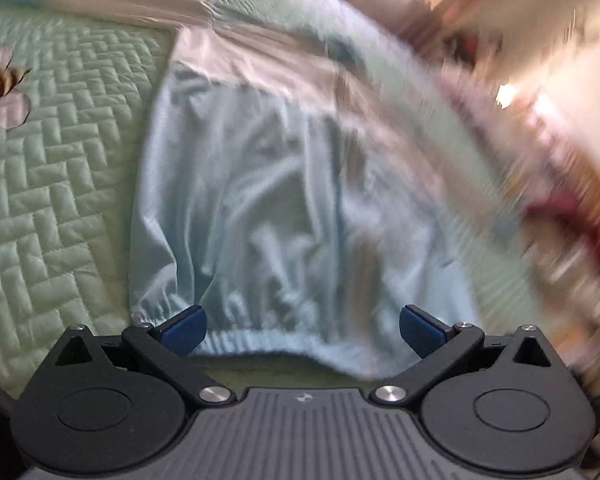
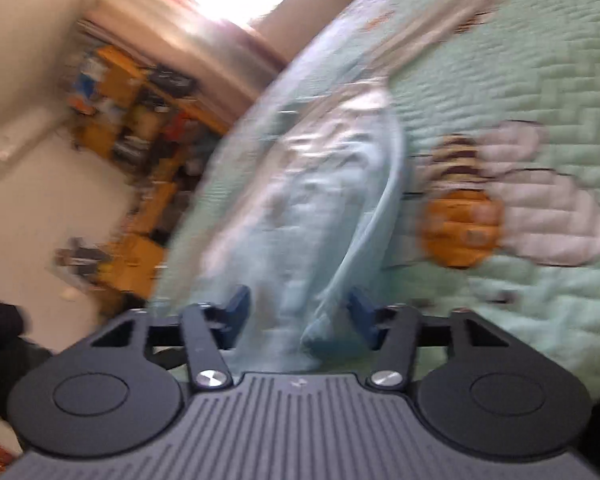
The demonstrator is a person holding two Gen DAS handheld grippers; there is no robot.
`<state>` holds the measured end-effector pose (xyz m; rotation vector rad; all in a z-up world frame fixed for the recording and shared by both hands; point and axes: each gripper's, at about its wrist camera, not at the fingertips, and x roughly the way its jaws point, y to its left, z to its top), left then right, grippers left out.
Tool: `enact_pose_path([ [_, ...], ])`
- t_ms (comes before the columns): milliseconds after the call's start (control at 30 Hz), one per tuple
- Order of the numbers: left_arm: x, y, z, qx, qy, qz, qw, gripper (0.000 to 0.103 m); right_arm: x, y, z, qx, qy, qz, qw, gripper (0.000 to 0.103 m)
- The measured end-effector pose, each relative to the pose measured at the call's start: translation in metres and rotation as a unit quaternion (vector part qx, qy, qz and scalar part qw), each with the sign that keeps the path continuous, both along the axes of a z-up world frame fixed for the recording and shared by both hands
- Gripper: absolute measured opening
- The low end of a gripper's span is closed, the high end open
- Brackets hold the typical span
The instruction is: Fold clothes
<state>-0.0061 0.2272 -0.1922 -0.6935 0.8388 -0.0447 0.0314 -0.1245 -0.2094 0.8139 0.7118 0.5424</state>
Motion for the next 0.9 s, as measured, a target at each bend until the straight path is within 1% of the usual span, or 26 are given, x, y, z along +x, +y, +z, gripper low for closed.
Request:
enact_pose_path([
  [33, -0.003, 0.005, 0.003, -0.006, -0.011, 0.008, 0.9999, 0.102, 0.002, 0.007, 0.006, 0.006, -0.006, 0.011, 1.000, 0.042],
  [100, -0.004, 0.011, 0.006, -0.015, -0.020, 0.016, 0.9996, 0.102, 0.007, 0.022, 0.018, 0.017, -0.017, 0.031, 0.999, 0.038],
  [167, -0.001, 0.015, 0.003, -0.028, -0.020, 0.021, 0.9992, 0.102, 0.013, 0.034, 0.026, 0.011, -0.025, 0.029, 0.999, 0.038],
  [233, 0.004, 0.017, -0.003, -0.026, -0.014, 0.023, 0.9993, 0.102, 0.016, 0.037, 0.032, 0.003, -0.029, 0.012, 0.999, 0.039],
  [333, 0.014, 0.018, -0.018, -0.030, 0.006, 0.019, 0.9994, 0.102, 0.017, 0.027, 0.041, -0.003, -0.043, -0.022, 0.999, 0.039],
  [367, 0.017, 0.016, -0.024, -0.033, 0.016, 0.016, 0.9992, 0.102, 0.021, 0.023, 0.040, -0.003, -0.038, -0.022, 0.999, 0.041],
  [400, 0.019, 0.015, -0.029, -0.031, 0.024, 0.013, 0.9991, 0.102, 0.026, 0.023, 0.037, -0.010, -0.026, -0.008, 1.000, 0.045],
  [433, 0.021, 0.014, -0.033, -0.026, 0.026, 0.010, 0.9993, 0.102, 0.033, 0.027, 0.030, -0.029, -0.011, 0.015, 0.999, 0.057],
  [467, 0.021, 0.013, -0.035, -0.021, 0.020, 0.008, 0.9995, 0.102, 0.040, 0.031, 0.023, -0.049, 0.005, 0.035, 0.998, 0.059],
  [533, 0.022, 0.015, -0.036, -0.016, 0.014, 0.008, 0.9997, 0.102, 0.044, 0.035, 0.000, -0.115, 0.034, 0.029, 0.992, 0.058],
  [567, 0.022, 0.017, -0.036, -0.012, 0.014, 0.011, 0.9998, 0.102, 0.044, 0.031, -0.013, -0.148, 0.054, 0.011, 0.987, 0.042],
  [600, 0.022, 0.019, -0.034, -0.002, 0.015, 0.017, 0.9997, 0.102, 0.041, 0.022, -0.024, -0.152, 0.057, -0.002, 0.987, 0.025],
  [633, 0.021, 0.020, -0.032, 0.011, 0.016, 0.022, 0.9996, 0.102, 0.037, 0.012, -0.034, -0.154, 0.060, -0.014, 0.986, 0.000],
  [667, 0.021, 0.021, -0.031, 0.022, 0.016, 0.022, 0.9994, 0.102, 0.034, 0.000, -0.040, -0.134, 0.071, -0.022, 0.988, 0.000],
  [700, 0.021, 0.021, -0.030, 0.028, 0.016, 0.019, 0.9993, 0.102, 0.032, -0.011, -0.045, -0.099, 0.082, -0.027, 0.991, 0.000],
  [733, 0.020, 0.020, -0.029, 0.034, 0.018, 0.015, 0.9992, 0.102, 0.029, -0.019, -0.048, -0.078, 0.090, -0.032, 0.992, 0.000],
  [800, 0.020, 0.019, -0.025, 0.046, 0.020, 0.016, 0.9986, 0.102, 0.026, -0.023, -0.047, -0.075, 0.085, -0.034, 0.993, 0.001],
  [867, 0.021, 0.016, -0.020, 0.058, 0.022, 0.018, 0.9979, 0.102, 0.023, -0.023, -0.041, -0.075, 0.079, -0.042, 0.993, 0.011],
  [900, 0.021, 0.014, -0.016, 0.066, 0.022, 0.018, 0.9974, 0.102, 0.023, -0.023, -0.036, -0.072, 0.071, -0.041, 0.994, 0.013],
])
